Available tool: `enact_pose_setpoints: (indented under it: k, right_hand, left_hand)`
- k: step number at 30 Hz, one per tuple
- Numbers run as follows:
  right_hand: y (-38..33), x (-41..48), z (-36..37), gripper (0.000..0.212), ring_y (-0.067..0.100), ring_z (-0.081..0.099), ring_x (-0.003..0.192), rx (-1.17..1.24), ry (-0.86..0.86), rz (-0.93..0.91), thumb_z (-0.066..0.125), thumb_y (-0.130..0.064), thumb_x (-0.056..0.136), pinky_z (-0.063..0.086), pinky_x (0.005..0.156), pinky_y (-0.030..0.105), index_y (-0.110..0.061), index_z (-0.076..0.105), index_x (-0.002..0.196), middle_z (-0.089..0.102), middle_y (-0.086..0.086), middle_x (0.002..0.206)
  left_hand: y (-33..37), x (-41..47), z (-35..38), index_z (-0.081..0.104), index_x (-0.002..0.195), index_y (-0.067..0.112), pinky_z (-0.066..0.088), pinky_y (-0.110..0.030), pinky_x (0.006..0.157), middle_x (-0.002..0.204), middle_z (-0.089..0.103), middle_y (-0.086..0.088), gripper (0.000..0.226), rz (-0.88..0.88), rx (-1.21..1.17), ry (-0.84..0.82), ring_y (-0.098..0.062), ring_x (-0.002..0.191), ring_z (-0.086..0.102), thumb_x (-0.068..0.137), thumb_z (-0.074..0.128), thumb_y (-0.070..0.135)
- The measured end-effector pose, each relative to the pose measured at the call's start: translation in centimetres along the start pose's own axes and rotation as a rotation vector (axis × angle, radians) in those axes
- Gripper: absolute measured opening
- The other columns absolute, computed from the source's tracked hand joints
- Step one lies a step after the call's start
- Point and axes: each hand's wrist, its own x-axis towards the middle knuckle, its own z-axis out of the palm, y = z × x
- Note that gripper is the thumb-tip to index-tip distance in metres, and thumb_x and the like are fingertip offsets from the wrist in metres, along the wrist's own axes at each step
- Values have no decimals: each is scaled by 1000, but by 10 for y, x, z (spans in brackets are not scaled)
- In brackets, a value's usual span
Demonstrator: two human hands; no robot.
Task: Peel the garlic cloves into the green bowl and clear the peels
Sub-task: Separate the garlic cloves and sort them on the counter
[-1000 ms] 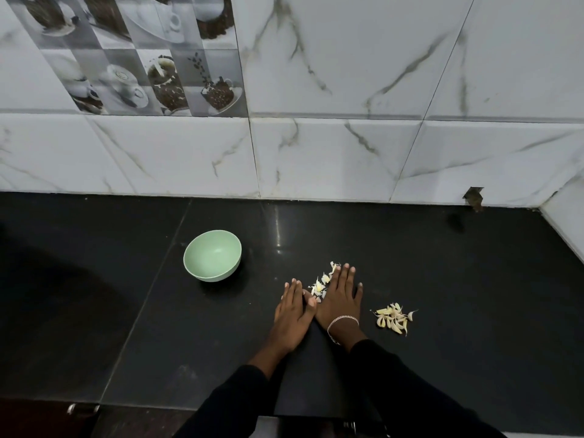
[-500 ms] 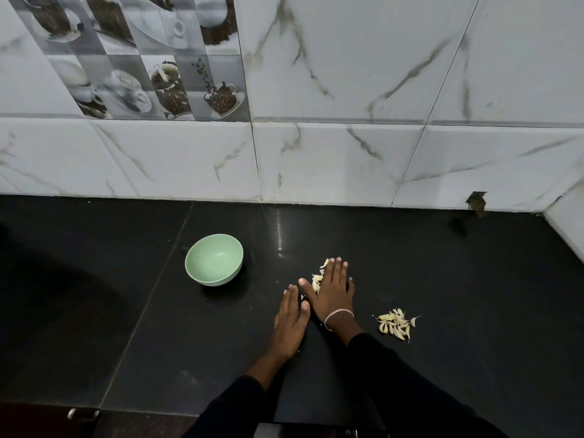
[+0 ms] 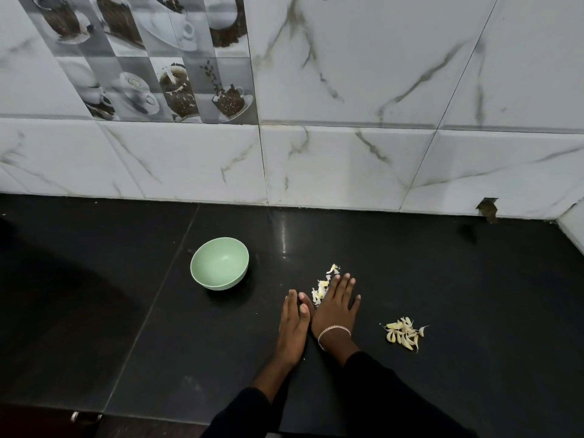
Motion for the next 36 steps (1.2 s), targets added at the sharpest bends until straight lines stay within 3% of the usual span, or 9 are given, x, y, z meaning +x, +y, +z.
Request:
enact_pose_setpoints:
  k: [6, 9, 12, 15, 19, 21, 24, 32, 36]
  right_hand:
    - [-17, 25, -14, 101, 27, -12, 155, 111, -55, -19, 19, -81, 90, 2, 121, 55, -12, -2, 160, -8, 11, 168]
    - [-8, 26, -34, 79, 25, 15, 153, 518, -66, -61, 42, -60, 99, 17, 123, 48, -14, 20, 159, 19, 9, 165]
    - [17, -2, -51, 45, 20, 67, 91, 953, -98, -3, 61, -50, 92, 57, 82, 40, -11, 70, 112, 69, 6, 101]
    - [40, -35, -62, 53, 25, 62, 53, 1115, -336, 250, 60, -47, 95, 49, 48, 28, 4, 69, 81, 68, 17, 67]
    - [51, -51, -74, 66, 37, 71, 63, 1029, -721, 423, 46, -47, 102, 55, 53, 31, 15, 68, 93, 72, 31, 81]
    - [44, -41, -76, 70, 39, 74, 73, 1008, -807, 441, 43, -49, 101, 59, 62, 35, 17, 66, 103, 72, 32, 87]
    - [26, -14, -75, 66, 40, 74, 78, 1041, -829, 435, 45, -48, 100, 60, 67, 37, 15, 65, 104, 72, 32, 90]
    - [-3, 36, -77, 44, 34, 74, 83, 1188, -677, 273, 56, -36, 99, 60, 74, 35, 7, 68, 99, 74, 26, 95]
    - [22, 30, -83, 52, 33, 73, 70, 1070, -702, 283, 54, -44, 99, 58, 63, 31, 6, 70, 91, 74, 24, 81]
  left_hand:
    - [-2, 1, -2, 13, 160, 20, 8, -31, 126, 167, 9, 7, 64, -2, -25, -8, -5, 154, 5, 105, 29, 48]
    - [-4, 2, -5, 16, 160, 18, 9, -24, 124, 167, 12, 6, 63, 0, -54, 4, -5, 153, 8, 105, 29, 45]
    - [-1, 2, -6, 21, 158, 17, 11, -18, 120, 165, 19, 5, 65, -7, -100, 32, -4, 152, 14, 101, 28, 48]
    - [0, 3, -5, 25, 158, 16, 12, -11, 115, 164, 22, 5, 57, -11, -108, 52, -2, 149, 18, 106, 28, 39]
    - [-1, 3, -8, 25, 158, 16, 13, 6, 101, 163, 23, 6, 57, -11, -106, 56, 2, 144, 21, 106, 26, 40]
    - [0, 4, -8, 25, 158, 16, 13, 1, 106, 163, 23, 6, 59, -11, -113, 60, 2, 144, 20, 105, 25, 42]
    - [-1, 4, -7, 26, 157, 14, 13, -12, 114, 163, 24, 4, 56, -9, -123, 60, -1, 146, 21, 107, 26, 39]
    - [-2, 2, -10, 30, 156, 14, 16, -15, 116, 161, 29, 4, 53, -3, -144, 68, -4, 146, 25, 108, 29, 36]
    - [0, 1, -11, 32, 155, 16, 17, -14, 115, 159, 31, 6, 60, 6, -162, 68, -4, 147, 26, 103, 28, 45]
